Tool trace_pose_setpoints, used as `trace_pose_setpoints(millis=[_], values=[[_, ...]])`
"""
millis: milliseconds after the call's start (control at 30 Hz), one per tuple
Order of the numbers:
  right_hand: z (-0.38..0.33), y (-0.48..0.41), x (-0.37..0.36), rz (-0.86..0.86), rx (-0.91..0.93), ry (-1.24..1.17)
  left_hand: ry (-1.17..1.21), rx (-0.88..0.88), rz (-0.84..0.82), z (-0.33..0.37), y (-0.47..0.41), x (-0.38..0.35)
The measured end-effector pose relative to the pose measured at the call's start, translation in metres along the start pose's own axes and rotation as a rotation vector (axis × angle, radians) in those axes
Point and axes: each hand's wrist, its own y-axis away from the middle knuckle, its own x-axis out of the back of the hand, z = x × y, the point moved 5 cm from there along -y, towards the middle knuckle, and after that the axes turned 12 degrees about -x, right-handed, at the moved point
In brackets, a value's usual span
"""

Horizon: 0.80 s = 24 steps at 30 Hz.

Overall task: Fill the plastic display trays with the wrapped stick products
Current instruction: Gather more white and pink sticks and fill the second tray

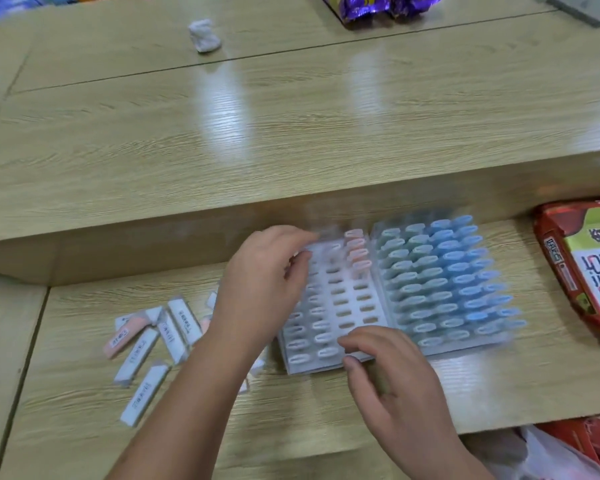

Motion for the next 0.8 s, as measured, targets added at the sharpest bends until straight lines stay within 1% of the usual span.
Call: trace_pose_setpoints(millis=[67,100,200,300,333,400,433,467,533,600,667,800], values=[[-0.016,-0.001,-0.004,0.036,0.062,-0.006,0.035,0.071,0.151,-0.010,0.029,0.018],[-0.026,0.000,-0.007,0.051,0.095,-0.004,0.037,0.136,0.196,-0.018,0.047,0.027],[-0.059,0.006,-0.025,0.073,0.201,0.010,0.010,0.384,0.273,-0.050,0.108,0.053],[-0.087,0.013,-0.059,-0.026,0.209,0.085,-0.055,0.589,0.308,-0.080,0.163,0.073],[-0.093,0.012,-0.073,-0.090,0.172,0.153,-0.064,0.637,0.300,-0.088,0.177,0.078],[-0.097,0.008,-0.102,-0.274,0.005,0.309,-0.088,0.692,0.257,-0.099,0.196,0.085],[-0.094,0.008,-0.114,-0.323,-0.082,0.374,-0.099,0.706,0.237,-0.103,0.203,0.087],[-0.089,0.008,-0.123,-0.342,-0.146,0.453,-0.101,0.719,0.219,-0.107,0.208,0.088],[-0.081,0.003,-0.132,-0.318,-0.225,0.565,-0.085,0.748,0.169,-0.111,0.214,0.087],[-0.076,0.000,-0.133,-0.289,-0.286,0.585,-0.072,0.767,0.114,-0.112,0.217,0.083],[-0.073,0.000,-0.135,-0.315,-0.347,0.614,-0.065,0.782,0.104,-0.113,0.220,0.083],[-0.074,0.001,-0.138,-0.318,-0.353,0.599,-0.036,0.775,0.108,-0.112,0.225,0.084]])
